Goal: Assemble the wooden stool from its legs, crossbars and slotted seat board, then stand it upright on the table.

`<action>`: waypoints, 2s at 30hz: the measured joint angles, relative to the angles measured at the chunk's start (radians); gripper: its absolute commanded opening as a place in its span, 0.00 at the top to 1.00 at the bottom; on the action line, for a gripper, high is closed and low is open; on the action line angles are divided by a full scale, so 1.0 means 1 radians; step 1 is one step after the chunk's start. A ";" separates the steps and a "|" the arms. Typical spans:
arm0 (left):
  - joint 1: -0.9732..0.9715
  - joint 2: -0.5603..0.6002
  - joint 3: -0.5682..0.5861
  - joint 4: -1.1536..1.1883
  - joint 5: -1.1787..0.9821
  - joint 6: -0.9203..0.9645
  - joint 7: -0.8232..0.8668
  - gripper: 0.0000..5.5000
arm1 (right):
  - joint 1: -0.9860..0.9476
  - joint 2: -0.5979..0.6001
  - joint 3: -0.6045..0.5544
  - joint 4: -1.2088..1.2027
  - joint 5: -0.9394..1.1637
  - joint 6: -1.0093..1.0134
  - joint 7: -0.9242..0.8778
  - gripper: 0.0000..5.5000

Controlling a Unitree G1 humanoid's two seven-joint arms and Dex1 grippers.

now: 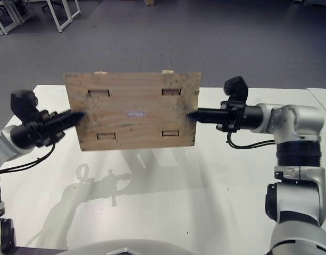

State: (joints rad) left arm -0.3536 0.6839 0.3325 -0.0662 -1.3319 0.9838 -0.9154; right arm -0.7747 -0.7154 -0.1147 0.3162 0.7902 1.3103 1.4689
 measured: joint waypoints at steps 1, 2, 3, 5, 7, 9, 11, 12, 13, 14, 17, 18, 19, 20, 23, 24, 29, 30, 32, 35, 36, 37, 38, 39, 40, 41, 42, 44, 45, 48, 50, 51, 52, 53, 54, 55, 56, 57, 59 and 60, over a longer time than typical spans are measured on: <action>-0.035 -0.041 0.018 0.025 -0.076 0.006 0.113 0.75 | -0.031 0.058 -0.096 0.003 0.011 0.094 -0.105 0.75; -0.066 -0.079 0.035 0.056 -0.142 -0.001 0.222 0.75 | -0.059 0.121 -0.189 0.008 0.015 0.169 -0.215 0.75; -0.084 -0.105 0.041 0.087 -0.183 -0.008 0.303 0.75 | -0.076 0.178 -0.262 0.017 0.012 0.206 -0.314 0.75; -0.090 -0.158 0.053 0.143 -0.237 -0.013 0.452 0.75 | -0.106 0.302 -0.423 0.045 -0.012 0.241 -0.531 0.75; -0.095 -0.216 0.060 0.192 -0.260 -0.049 0.577 0.75 | -0.149 0.414 -0.575 0.070 -0.056 0.232 -0.736 0.75; -0.133 -0.287 0.069 0.259 -0.279 -0.096 0.710 0.75 | -0.208 0.523 -0.724 0.112 -0.079 0.167 -0.973 0.75; -0.223 -0.334 0.083 0.347 -0.286 -0.146 0.835 0.75 | -0.281 0.587 -0.820 0.184 -0.074 0.044 -1.172 0.75; -0.258 -0.348 0.087 0.384 -0.285 -0.165 0.877 0.76 | -0.304 0.602 -0.842 0.215 -0.074 -0.007 -1.233 0.75; -0.338 -0.376 0.105 0.478 -0.284 -0.206 0.965 0.76 | -0.360 0.632 -0.887 0.291 -0.070 -0.127 -1.363 0.75; -0.402 -0.388 0.115 0.560 -0.276 -0.227 1.025 0.76 | -0.405 0.645 -0.912 0.357 -0.071 -0.238 -1.464 0.76; -0.632 -0.397 0.166 0.885 -0.163 -0.381 1.129 0.76 | -0.515 0.649 -0.919 0.585 -0.084 -0.540 -1.676 0.86; -0.680 -0.388 0.175 0.959 -0.121 -0.412 1.115 0.69 | -0.526 0.638 -0.892 0.638 -0.089 -0.585 -1.675 0.86; -0.706 -0.378 0.179 1.019 -0.076 -0.439 1.089 0.66 | -0.534 0.625 -0.854 0.680 -0.105 -0.600 -1.654 0.83; -0.717 -0.365 0.183 1.066 -0.030 -0.470 1.078 0.63 | -0.536 0.614 -0.815 0.711 -0.121 -0.592 -1.609 0.79; -0.719 -0.322 0.200 1.104 0.046 -0.475 0.979 0.58 | -0.530 0.585 -0.719 0.756 -0.130 -0.563 -1.450 0.73; -0.719 -0.319 0.211 1.105 0.062 -0.463 0.950 0.54 | -0.524 0.577 -0.697 0.764 -0.129 -0.558 -1.408 0.69; -0.719 -0.333 0.231 1.101 0.134 -0.381 0.876 0.46 | -0.501 0.560 -0.628 0.781 -0.127 -0.549 -1.315 0.53; -0.715 -0.332 0.233 1.081 0.148 -0.365 0.870 0.46 | -0.498 0.554 -0.625 0.779 -0.121 -0.547 -1.309 0.49; -0.690 -0.327 0.241 1.019 0.163 -0.324 0.861 0.46 | -0.488 0.547 -0.615 0.742 -0.116 -0.536 -1.286 0.43; -0.607 -0.309 0.260 0.884 0.179 -0.263 0.864 0.46 | -0.453 0.524 -0.606 0.668 -0.097 -0.502 -1.272 0.36; -0.581 -0.306 0.264 0.836 0.179 -0.242 0.868 0.46 | -0.442 0.517 -0.600 0.642 -0.096 -0.497 -1.272 0.36; -0.547 -0.307 0.265 0.761 0.180 -0.223 0.883 0.46 | -0.424 0.515 -0.583 0.598 -0.096 -0.494 -1.273 0.36; -0.522 -0.307 0.258 0.707 0.193 -0.216 0.891 0.46 | -0.411 0.516 -0.566 0.565 -0.099 -0.488 -1.274 0.36; -0.464 -0.308 0.244 0.599 0.218 -0.205 0.912 0.46 | -0.370 0.519 -0.518 0.481 -0.114 -0.475 -1.275 0.36; -0.422 -0.307 0.226 0.526 0.251 -0.210 0.929 0.46 | -0.336 0.521 -0.480 0.416 -0.126 -0.468 -1.276 0.36; -0.361 -0.308 0.202 0.428 0.307 -0.233 0.948 0.46 | -0.278 0.525 -0.415 0.317 -0.153 -0.466 -1.268 0.36; -0.315 -0.308 0.187 0.358 0.349 -0.257 0.963 0.46 | -0.232 0.529 -0.369 0.249 -0.170 -0.466 -1.262 0.36; -0.180 -0.298 0.112 0.155 0.505 -0.338 0.979 0.46 | -0.104 0.539 -0.255 0.077 -0.222 -0.481 -1.245 0.36; -0.085 -0.288 0.039 0.017 0.627 -0.393 0.986 0.46 | -0.019 0.543 -0.187 -0.033 -0.258 -0.503 -1.240 0.36; 0.127 -0.334 -0.177 -0.261 0.879 -0.539 1.029 0.46 | 0.193 0.550 -0.042 -0.259 -0.402 -0.652 -1.269 0.36; 0.232 -0.435 -0.312 -0.353 0.978 -0.612 1.058 0.46 | 0.331 0.550 0.042 -0.361 -0.509 -0.769 -1.298 0.36; 0.262 -0.481 -0.364 -0.370 1.008 -0.634 1.062 0.46 | 0.384 0.551 0.070 -0.393 -0.543 -0.804 -1.309 0.36; 0.267 -0.501 -0.382 -0.375 1.033 -0.646 1.066 0.46 | 0.405 0.551 0.085 -0.414 -0.562 -0.821 -1.315 0.36; 0.268 -0.518 -0.389 -0.376 1.059 -0.663 1.075 0.46 | 0.410 0.552 0.102 -0.437 -0.575 -0.834 -1.316 0.36; 0.268 -0.528 -0.397 -0.376 1.078 -0.673 1.078 0.46 | 0.410 0.556 0.118 -0.454 -0.590 -0.844 -1.316 0.36; 0.268 -0.540 -0.399 -0.376 1.100 -0.679 1.079 0.46 | 0.411 0.558 0.131 -0.465 -0.595 -0.854 -1.315 0.36; 0.268 -0.545 -0.399 -0.375 1.111 -0.680 1.079 0.46 | 0.414 0.558 0.137 -0.472 -0.600 -0.855 -1.315 0.36; 0.268 -0.553 -0.398 -0.374 1.120 -0.681 1.078 0.46 | 0.422 0.558 0.141 -0.480 -0.608 -0.856 -1.315 0.36; 0.265 -0.560 -0.398 -0.373 1.133 -0.681 1.076 0.46 | 0.439 0.559 0.147 -0.485 -0.617 -0.858 -1.316 0.36; 0.264 -0.561 -0.396 -0.373 1.142 -0.681 1.070 0.46 | 0.442 0.561 0.148 -0.487 -0.628 -0.858 -1.320 0.36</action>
State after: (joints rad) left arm -0.0901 0.1230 -0.0634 -0.4391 -0.1899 0.3032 0.1546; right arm -0.3331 -0.1542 0.0329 -0.1705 0.1620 0.4528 0.1485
